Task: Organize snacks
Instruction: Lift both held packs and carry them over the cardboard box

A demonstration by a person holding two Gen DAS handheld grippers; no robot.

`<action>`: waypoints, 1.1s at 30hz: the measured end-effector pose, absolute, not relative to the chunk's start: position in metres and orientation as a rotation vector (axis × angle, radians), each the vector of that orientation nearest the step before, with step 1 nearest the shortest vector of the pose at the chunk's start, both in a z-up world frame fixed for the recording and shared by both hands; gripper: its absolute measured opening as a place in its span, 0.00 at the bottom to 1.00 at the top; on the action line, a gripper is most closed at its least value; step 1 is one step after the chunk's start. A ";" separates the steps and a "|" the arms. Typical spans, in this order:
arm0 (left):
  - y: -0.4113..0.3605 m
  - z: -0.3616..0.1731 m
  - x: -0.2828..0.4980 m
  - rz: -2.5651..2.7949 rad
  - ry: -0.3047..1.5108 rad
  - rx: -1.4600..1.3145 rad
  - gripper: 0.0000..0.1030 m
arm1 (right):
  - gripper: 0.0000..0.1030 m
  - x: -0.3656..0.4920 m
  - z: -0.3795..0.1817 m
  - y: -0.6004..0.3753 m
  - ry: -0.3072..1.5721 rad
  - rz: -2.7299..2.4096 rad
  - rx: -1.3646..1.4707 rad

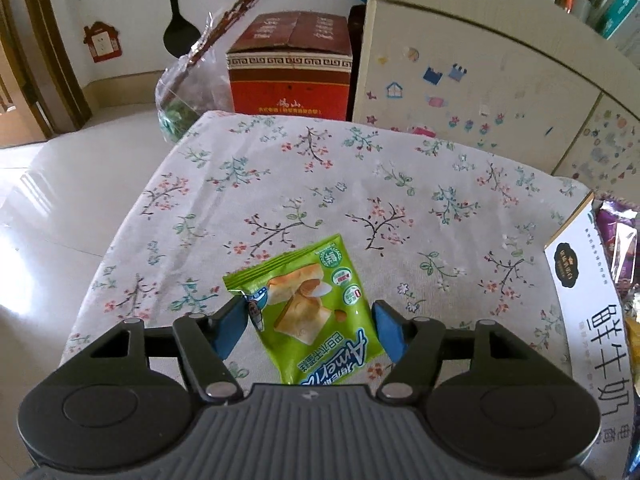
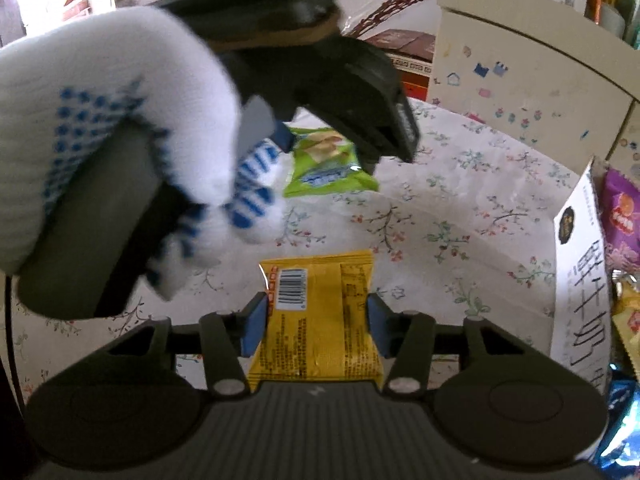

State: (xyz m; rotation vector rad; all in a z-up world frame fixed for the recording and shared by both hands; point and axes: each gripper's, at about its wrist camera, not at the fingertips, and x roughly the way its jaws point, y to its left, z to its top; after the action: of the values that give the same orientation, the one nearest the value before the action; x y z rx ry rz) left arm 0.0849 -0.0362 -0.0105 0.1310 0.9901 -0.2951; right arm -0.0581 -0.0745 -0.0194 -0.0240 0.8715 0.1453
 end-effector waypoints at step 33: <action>0.028 0.036 -0.031 -0.370 0.884 -0.044 0.71 | 0.51 -0.151 0.076 -0.171 0.617 -0.107 0.285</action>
State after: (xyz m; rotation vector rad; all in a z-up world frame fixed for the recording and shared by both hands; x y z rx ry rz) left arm -0.0311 0.0276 0.0357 -0.0441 0.8836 -0.3702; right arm -0.1512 -0.1707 0.0756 0.2845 0.6168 -0.1073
